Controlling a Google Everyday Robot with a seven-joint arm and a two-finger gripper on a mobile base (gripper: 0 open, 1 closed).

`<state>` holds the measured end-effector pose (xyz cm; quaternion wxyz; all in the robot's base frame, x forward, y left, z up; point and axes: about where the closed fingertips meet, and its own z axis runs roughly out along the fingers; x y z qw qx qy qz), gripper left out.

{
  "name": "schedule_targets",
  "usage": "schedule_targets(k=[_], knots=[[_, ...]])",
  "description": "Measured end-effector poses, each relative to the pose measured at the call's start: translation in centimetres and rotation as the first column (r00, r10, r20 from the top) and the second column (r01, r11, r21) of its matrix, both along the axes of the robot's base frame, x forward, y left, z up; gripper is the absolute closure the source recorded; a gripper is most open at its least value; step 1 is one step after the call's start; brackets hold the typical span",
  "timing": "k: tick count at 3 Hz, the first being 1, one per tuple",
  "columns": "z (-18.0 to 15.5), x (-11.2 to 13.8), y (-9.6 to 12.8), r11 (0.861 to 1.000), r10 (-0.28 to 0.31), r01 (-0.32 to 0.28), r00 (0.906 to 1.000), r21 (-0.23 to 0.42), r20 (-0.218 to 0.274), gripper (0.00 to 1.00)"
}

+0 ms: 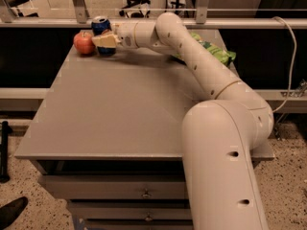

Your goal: Move pepsi can near apple

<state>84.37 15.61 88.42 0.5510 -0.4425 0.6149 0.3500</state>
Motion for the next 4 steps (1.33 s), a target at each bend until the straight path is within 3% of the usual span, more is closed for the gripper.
schedule_targets(k=[1,2,3,4], knots=[[-0.2,-0.1,0.0,1.000,0.004,-0.004,1.0000,0.001,-0.007,0.37],[0.4,-1.2,-0.3,0.999,0.030,-0.030,0.9995,0.011,0.005,0.05],[1.5,-2.8,-1.4,0.998,0.059,-0.059,0.9978,0.006,0.030,0.00],[3.2,-5.1,-4.5,0.995,0.088,-0.085,0.9930,-0.042,0.079,0.00]])
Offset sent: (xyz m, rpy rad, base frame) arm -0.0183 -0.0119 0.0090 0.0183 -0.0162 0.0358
